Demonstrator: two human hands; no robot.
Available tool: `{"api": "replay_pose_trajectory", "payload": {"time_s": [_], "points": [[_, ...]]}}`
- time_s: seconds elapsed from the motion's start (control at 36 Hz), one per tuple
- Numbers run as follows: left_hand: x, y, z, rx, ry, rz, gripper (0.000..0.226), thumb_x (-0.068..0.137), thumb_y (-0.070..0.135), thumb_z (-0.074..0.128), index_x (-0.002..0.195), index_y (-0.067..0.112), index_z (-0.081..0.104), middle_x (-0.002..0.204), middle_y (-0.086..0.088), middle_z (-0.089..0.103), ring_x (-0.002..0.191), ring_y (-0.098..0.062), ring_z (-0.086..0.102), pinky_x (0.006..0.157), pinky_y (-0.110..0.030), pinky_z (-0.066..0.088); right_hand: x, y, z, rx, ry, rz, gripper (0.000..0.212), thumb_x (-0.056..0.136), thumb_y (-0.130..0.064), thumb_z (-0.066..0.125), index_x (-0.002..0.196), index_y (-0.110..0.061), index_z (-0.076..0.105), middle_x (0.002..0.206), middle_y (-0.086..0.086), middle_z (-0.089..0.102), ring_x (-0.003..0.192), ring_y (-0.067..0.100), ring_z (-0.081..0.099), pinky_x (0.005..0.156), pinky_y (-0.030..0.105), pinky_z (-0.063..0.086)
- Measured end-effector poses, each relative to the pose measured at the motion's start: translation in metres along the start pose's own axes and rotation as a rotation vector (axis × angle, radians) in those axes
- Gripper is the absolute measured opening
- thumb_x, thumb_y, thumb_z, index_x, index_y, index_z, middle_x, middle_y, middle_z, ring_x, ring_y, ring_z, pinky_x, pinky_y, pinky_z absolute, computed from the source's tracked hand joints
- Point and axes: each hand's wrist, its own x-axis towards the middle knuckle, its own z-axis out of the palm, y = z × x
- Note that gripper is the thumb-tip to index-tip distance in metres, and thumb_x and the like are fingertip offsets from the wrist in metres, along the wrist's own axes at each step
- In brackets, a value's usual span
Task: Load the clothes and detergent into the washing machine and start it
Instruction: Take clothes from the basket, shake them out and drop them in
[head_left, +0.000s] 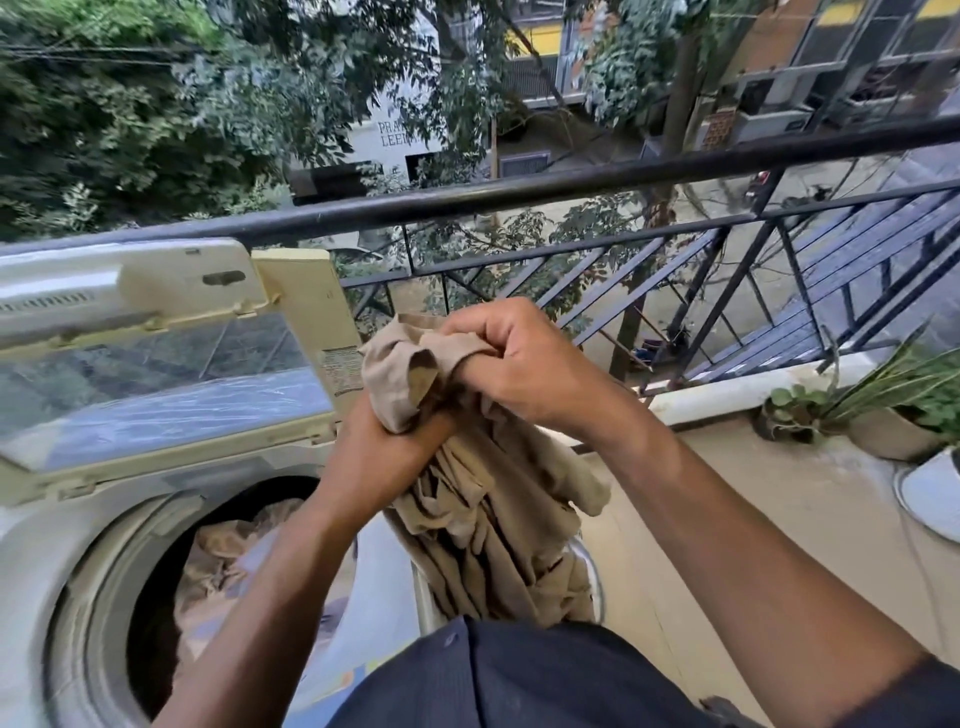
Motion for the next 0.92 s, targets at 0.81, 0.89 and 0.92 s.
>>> {"api": "replay_pose_trajectory", "payload": {"time_s": [0.81,0.89,0.92], "points": [[0.017,-0.017,-0.04,-0.245,0.292,-0.045,0.039,0.06,0.056,0.081,0.097,0.046,0.073,0.095,0.027,0.077,0.101,0.003,0.072,0.088,-0.027,0.06,-0.049,0.175,-0.025,-0.786,-0.177,0.655,0.024,0.095,-0.032,0.049,0.074,-0.025,0.057,0.093,-0.002,0.063,0.097,0.028,0.064,0.069,0.034,0.048],[0.016,-0.021,-0.035,-0.151,0.257,-0.061,0.028,0.066,0.055,0.084,0.092,0.054,0.072,0.095,0.029,0.075,0.1,0.004,0.071,0.097,-0.041,0.059,-0.039,0.156,-0.035,-0.702,-0.108,0.551,0.028,0.094,-0.026,0.054,0.067,-0.03,0.057,0.08,-0.003,0.061,0.089,0.027,0.065,0.073,0.041,0.053],[0.016,-0.022,-0.032,-0.126,0.244,-0.059,0.026,0.071,0.05,0.086,0.092,0.054,0.071,0.095,0.029,0.074,0.098,0.007,0.07,0.099,-0.044,0.059,-0.035,0.147,-0.037,-0.654,-0.073,0.504,0.032,0.095,-0.023,0.055,0.064,-0.033,0.06,0.073,-0.003,0.06,0.081,0.024,0.065,0.071,0.041,0.052]]}}
